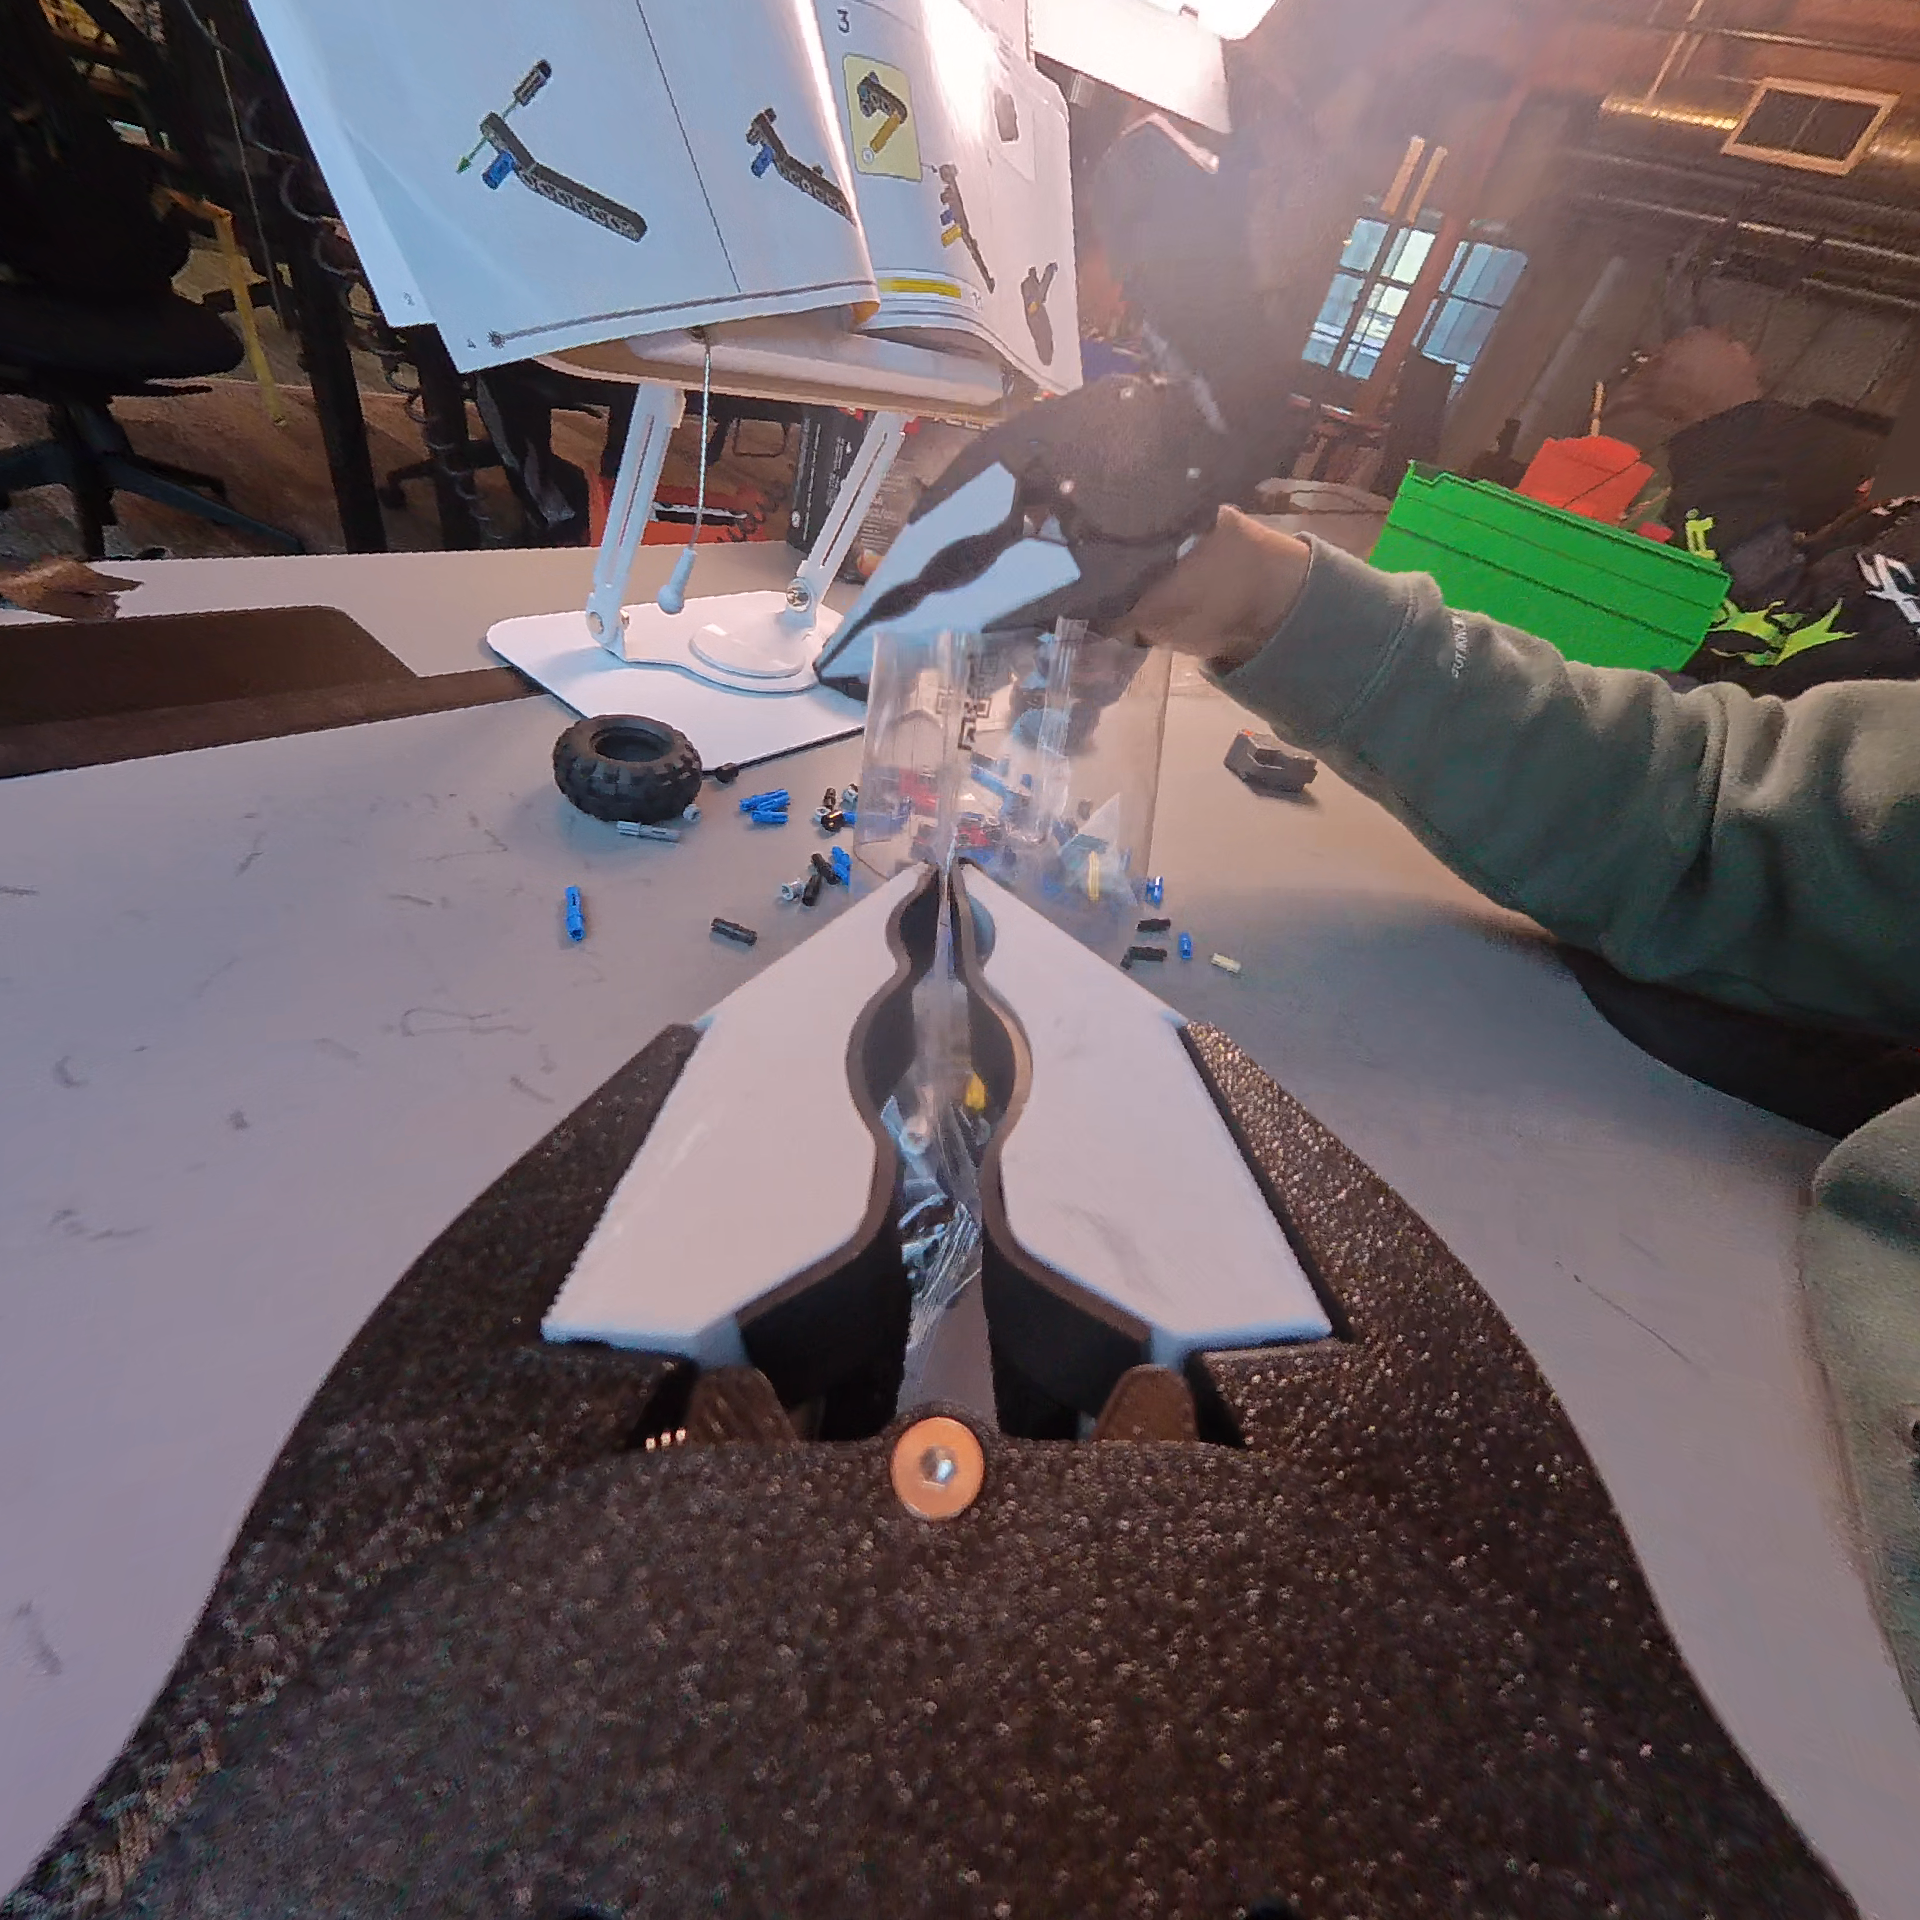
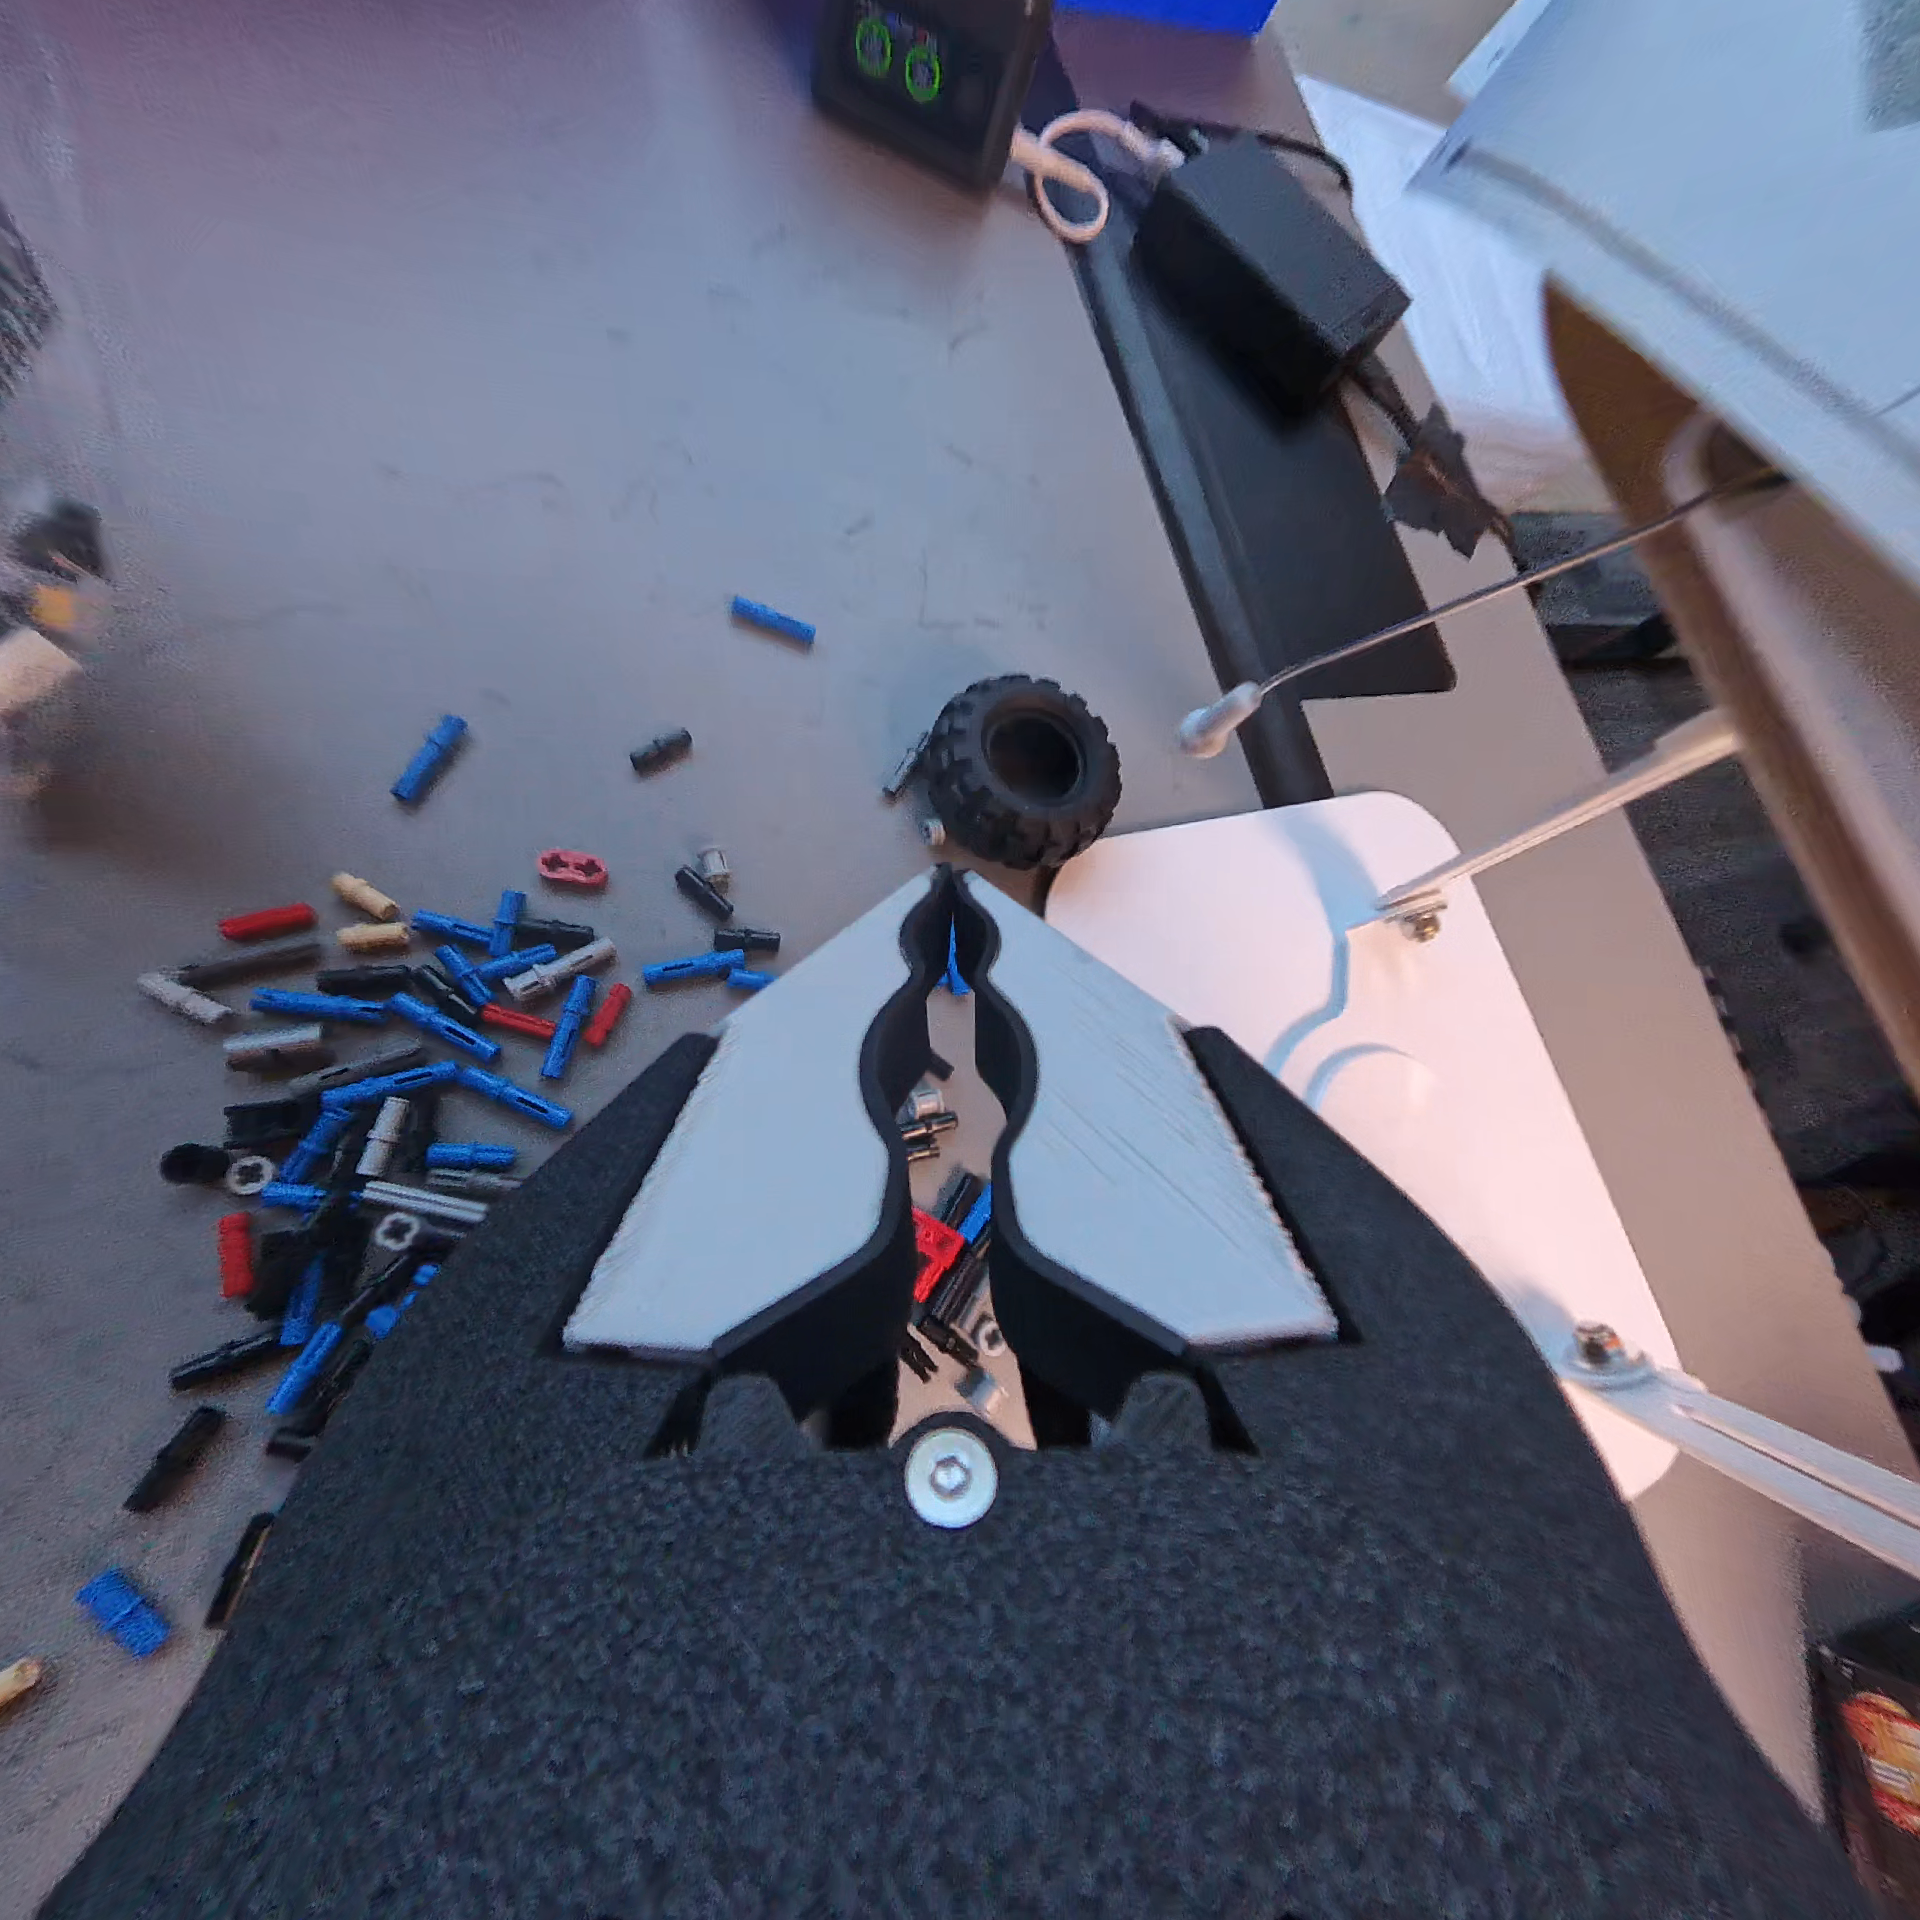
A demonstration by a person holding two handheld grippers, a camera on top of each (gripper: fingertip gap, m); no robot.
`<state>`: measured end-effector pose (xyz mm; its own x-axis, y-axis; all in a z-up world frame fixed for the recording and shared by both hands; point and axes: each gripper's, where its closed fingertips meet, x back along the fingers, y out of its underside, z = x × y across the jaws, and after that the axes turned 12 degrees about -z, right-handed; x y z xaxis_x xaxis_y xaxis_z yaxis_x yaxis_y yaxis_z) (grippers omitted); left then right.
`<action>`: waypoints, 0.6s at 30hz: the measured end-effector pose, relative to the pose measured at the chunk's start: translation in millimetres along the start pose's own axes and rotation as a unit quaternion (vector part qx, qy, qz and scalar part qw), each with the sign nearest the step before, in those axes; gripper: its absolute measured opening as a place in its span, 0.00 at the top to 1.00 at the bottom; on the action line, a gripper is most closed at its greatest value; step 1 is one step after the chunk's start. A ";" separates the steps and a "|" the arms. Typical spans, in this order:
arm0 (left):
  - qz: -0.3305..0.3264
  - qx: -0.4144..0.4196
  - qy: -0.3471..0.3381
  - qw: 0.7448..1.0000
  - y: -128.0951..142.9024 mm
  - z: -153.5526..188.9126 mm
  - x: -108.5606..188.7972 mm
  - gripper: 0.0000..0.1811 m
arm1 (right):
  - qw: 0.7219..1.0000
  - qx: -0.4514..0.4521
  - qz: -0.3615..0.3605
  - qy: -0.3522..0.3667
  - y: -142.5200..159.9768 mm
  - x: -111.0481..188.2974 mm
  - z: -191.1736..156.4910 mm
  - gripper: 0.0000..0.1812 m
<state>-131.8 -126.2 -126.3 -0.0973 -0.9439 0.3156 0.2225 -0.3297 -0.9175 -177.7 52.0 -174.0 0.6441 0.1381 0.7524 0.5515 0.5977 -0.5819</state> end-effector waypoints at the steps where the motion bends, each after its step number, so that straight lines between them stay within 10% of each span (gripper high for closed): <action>1: 0.000 0.001 -0.004 1.000 0.3 -1.5 0.8 1.00 | 1.000 -0.001 -0.008 -0.003 4.5 -9.5 -1.9 1.00; 8: 0.000 0.013 -0.011 1.000 2.6 -7.8 2.4 1.00 | 0.999 0.039 -0.015 0.024 -5.5 -61.6 6.3 0.77; 18: 0.002 0.016 -0.004 1.000 3.3 -8.0 4.3 0.99 | 0.997 0.014 0.002 -0.077 -22.4 -53.8 -5.4 0.91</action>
<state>-139.2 -131.1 -129.9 -0.0889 -0.9453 0.3140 0.2536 -0.3263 -0.9106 -221.8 26.9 -203.2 0.5569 0.2589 0.7892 0.5326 0.6178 -0.5785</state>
